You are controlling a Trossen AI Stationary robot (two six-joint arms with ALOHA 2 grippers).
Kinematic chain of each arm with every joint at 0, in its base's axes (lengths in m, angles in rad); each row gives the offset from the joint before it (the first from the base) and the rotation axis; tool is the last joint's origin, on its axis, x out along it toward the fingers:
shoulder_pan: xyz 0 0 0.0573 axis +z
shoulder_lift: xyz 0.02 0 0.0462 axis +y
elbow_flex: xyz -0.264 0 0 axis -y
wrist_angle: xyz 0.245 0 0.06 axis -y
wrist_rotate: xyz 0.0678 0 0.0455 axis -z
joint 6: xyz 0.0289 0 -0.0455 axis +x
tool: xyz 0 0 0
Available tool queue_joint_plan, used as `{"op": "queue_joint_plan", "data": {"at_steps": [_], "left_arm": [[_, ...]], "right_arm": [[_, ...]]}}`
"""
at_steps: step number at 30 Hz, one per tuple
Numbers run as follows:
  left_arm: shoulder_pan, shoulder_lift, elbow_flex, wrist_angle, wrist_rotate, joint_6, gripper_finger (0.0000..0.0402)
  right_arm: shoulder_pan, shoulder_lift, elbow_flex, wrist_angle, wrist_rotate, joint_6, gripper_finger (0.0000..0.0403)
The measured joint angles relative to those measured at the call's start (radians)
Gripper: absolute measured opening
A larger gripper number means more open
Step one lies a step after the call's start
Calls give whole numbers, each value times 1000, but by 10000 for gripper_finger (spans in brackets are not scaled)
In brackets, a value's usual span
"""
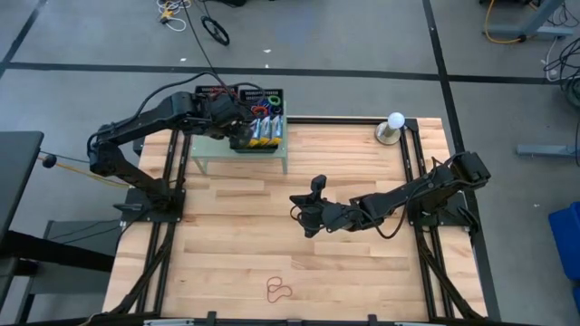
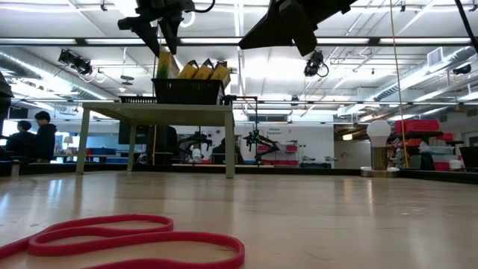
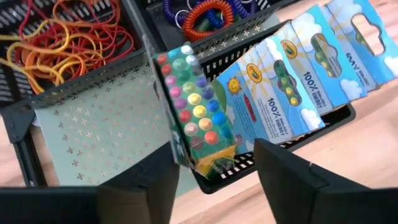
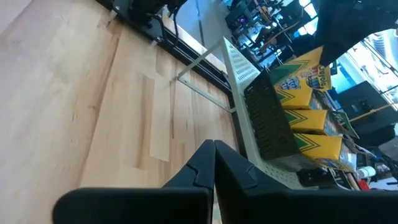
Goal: Pick & Place Office Desk Supplies
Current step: Put the crayon box into the bottom black bin on the shelf
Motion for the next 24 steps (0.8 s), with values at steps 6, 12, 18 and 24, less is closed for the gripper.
{"op": "queue_joint_plan", "data": {"at_steps": [6, 12, 18, 24], "left_arm": [[1, -3, 0, 0, -2, 100, 230], [2, -8, 0, -2, -2, 110, 169], [2, -8, 0, -2, -7, 118, 82], [2, -8, 0, 3, -59, 129, 58]], "right_arm": [[0, 0, 0, 0, -5, 1, 7], [0, 0, 0, 0, -9, 1, 7], [0, 0, 0, 0, -17, 1, 7], [0, 0, 0, 0, -17, 1, 7]]}}
